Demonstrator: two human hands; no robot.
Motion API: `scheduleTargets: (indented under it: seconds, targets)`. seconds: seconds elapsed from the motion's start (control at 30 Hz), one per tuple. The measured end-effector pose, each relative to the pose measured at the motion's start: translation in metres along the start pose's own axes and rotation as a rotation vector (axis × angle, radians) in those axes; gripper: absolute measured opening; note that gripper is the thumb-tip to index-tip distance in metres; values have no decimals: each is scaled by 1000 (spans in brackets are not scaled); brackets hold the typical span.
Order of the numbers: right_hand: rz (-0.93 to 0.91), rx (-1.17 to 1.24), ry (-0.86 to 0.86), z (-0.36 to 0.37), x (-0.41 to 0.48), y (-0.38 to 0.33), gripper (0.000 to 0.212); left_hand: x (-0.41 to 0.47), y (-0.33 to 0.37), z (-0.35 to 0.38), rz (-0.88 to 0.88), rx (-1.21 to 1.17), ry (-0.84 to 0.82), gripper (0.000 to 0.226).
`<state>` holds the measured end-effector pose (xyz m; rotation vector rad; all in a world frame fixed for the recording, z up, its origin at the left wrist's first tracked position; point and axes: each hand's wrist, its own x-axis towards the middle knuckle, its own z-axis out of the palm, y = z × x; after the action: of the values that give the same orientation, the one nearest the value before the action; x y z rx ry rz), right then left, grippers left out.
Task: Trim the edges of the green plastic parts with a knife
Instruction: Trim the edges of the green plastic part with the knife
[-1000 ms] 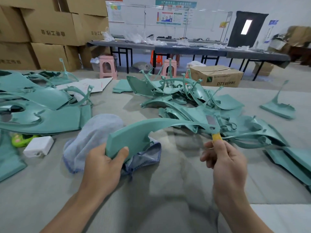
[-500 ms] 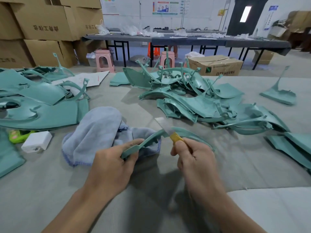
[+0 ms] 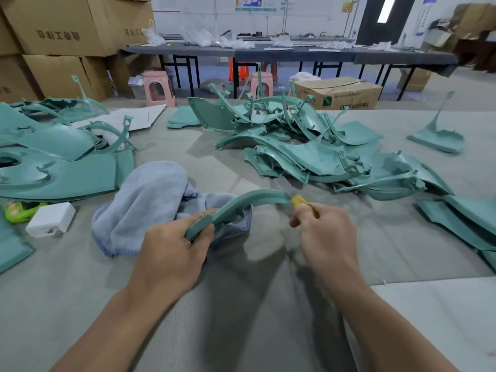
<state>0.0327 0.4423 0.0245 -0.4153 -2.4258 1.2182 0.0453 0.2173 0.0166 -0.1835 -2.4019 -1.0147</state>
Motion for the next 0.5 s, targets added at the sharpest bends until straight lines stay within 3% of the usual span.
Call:
scheduleTargets:
  seconds: [0.17, 0.23, 0.3, 0.4, 0.5]
  targets:
    - [206, -443, 34, -36, 22, 34, 38, 2, -2, 0, 34, 17, 17, 14]
    - [208, -458, 57, -42, 24, 35, 35, 3, -3, 0, 32, 21, 14, 33]
    - [66, -381, 88, -36, 20, 26, 39, 4, -2, 0, 48, 28, 10, 51]
    - [-155, -239, 95, -16, 6, 8, 45, 4, 0, -1, 46, 21, 16, 52]
    - [-13, -292, 81, -13, 11, 21, 45, 3, 2, -1, 33, 18, 9, 51]
